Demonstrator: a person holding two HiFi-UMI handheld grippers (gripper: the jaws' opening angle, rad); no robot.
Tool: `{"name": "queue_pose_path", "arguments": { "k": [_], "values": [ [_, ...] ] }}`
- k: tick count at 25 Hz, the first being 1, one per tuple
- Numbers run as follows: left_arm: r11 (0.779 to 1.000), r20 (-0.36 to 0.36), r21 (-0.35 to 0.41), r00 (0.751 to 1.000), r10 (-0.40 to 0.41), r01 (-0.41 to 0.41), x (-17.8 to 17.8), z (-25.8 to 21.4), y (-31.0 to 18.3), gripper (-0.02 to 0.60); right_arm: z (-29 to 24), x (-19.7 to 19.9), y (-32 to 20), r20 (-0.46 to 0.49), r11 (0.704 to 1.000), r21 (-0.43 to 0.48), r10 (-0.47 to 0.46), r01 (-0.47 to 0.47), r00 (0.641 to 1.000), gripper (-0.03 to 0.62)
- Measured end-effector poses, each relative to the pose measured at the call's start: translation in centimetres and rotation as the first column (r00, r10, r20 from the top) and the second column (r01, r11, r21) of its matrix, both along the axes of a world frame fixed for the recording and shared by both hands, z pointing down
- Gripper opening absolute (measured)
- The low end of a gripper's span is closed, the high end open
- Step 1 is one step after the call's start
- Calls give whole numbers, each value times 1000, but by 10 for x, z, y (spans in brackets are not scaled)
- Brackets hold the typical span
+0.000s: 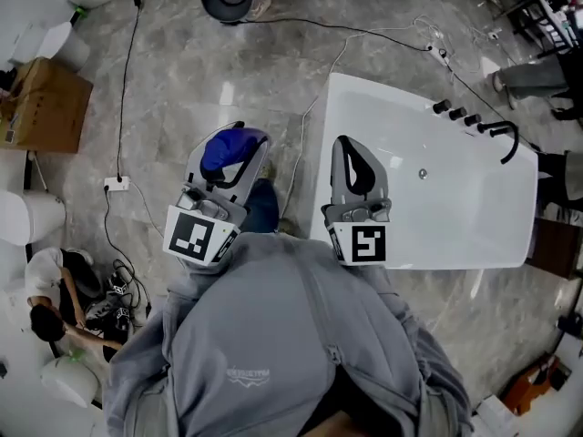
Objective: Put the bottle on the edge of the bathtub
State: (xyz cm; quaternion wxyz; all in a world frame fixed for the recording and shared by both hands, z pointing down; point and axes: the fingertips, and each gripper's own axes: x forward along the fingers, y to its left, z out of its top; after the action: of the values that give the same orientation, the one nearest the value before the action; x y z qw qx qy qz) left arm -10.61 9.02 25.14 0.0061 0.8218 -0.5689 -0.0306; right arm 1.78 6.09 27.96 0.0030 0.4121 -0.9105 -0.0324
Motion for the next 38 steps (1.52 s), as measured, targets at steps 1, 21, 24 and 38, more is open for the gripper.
{"name": "queue_pose_path", "arguments": {
  "k": [1,21,24,38],
  "values": [
    [1000,0,3,1000,21,-21,-2,-1,-12,150,-1,-1,-10,-3,1000,5,21,-21,1000,3],
    [913,-16,-87,917,398,-398,-29,22,-181,150,2,-26,-141,-71,927,13,374,-374,925,3],
    [900,-10,-87,903,428,-428,-28,25,-196,150,7,-25,-148,-78,916,2,401,-402,913,3],
    [823,35,-106,825,563,-558,25,40,-242,150,20,-4,-183,-95,888,-11,457,-460,884,3]
  ]
}}
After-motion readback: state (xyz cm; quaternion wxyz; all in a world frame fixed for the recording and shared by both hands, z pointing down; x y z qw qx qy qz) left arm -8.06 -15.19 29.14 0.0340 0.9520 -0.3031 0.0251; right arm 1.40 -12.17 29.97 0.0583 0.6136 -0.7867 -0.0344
